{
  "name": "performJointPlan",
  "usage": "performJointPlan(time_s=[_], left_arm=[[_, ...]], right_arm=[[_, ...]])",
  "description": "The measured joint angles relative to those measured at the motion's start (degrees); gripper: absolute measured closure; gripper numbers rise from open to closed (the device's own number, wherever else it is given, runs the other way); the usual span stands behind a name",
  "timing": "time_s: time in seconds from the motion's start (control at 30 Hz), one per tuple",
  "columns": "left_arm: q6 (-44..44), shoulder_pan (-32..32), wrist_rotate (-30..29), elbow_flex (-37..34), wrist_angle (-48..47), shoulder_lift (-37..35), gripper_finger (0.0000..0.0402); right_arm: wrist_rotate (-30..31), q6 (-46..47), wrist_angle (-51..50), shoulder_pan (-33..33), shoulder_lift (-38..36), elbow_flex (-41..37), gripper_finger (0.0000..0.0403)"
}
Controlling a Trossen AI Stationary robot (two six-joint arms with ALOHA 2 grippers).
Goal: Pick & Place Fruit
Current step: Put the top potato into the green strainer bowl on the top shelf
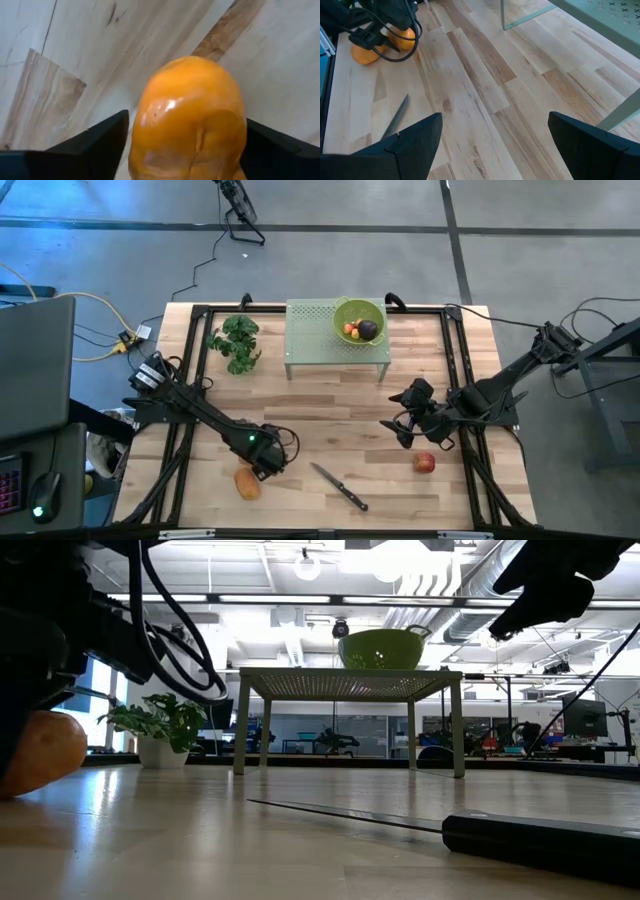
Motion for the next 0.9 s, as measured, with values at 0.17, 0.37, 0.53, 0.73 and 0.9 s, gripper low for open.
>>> performJointPlan(time_s=[0.17, 0.37, 0.53, 0.73, 0.9], left_arm=[[1.8, 0.0, -0.1, 0.0, -0.2, 0.0, 0.017], [3.1, 0.0, -0.4, 0.0, 0.0, -0.3, 0.0175], [3.1, 0.0, -1.2, 0.0, 2.0, -2.2, 0.0173], [3.6, 0.0, -4.3, 0.0, 3.6, -5.9, 0.0166], [5.2, 0.0, -9.3, 0.0, 5.4, -9.8, 0.0173]], right_arm=[[0.0, 0.0, 0.2, 0.0, 0.0, 0.0, 0.0047], [0.0, 0.0, 0.3, 0.0, 0.0, 0.0, 0.0047], [0.0, 0.0, 0.4, 0.0, 0.0, 0.0, 0.0047], [0.0, 0.0, 0.4, 0.0, 0.0, 0.0, 0.0047], [0.0, 0.0, 0.4, 0.0, 0.0, 0.0, 0.0047]])
